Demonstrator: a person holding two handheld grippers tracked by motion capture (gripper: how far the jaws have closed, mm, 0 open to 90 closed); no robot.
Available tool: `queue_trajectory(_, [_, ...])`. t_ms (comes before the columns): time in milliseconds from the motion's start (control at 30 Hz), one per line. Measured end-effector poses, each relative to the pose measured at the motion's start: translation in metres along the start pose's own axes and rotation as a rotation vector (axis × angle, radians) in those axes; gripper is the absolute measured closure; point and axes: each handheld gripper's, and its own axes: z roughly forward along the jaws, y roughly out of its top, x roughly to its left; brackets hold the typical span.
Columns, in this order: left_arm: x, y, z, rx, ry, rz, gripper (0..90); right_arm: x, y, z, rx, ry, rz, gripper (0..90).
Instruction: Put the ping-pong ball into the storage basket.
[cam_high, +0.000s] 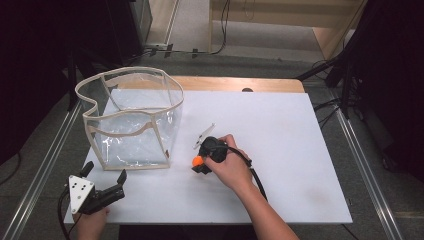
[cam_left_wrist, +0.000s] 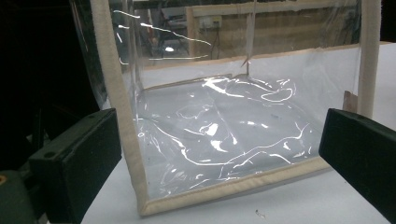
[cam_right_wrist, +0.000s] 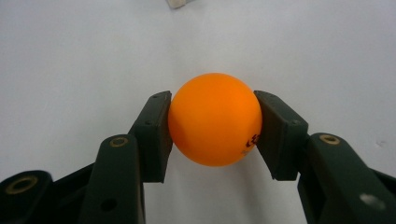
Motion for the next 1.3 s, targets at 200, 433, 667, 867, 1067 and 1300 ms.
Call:
queue_trajectory(200, [0.0, 0.0, 0.0, 0.0, 0.0, 0.0, 0.0, -0.002, 0.003, -0.007, -0.008, -0.005, -0.001, 48.2])
queue_trajectory(433, [0.0, 0.0, 0.0, 0.0, -0.001, -0.002, 0.0, -0.004, 0.01, -0.018, -0.021, -0.015, -0.009, 48.2])
queue_trajectory(667, [0.001, 0.0, 0.0, -0.001, -0.003, -0.004, 0.0, -0.005, 0.016, -0.026, -0.037, -0.007, -0.012, 48.2])
queue_trajectory(867, [0.001, 0.0, 0.0, -0.002, -0.004, -0.005, 0.0, -0.006, 0.022, -0.032, -0.044, -0.005, -0.027, 48.2])
queue_trajectory(1067, [0.001, 0.0, 0.0, -0.001, -0.004, -0.006, 0.0, -0.006, 0.029, -0.038, -0.046, 0.005, -0.033, 48.2])
queue_trajectory(1300, [0.001, 0.0, 0.0, -0.001, -0.002, -0.005, 0.0, -0.007, 0.035, -0.044, -0.052, 0.005, -0.034, 48.2])
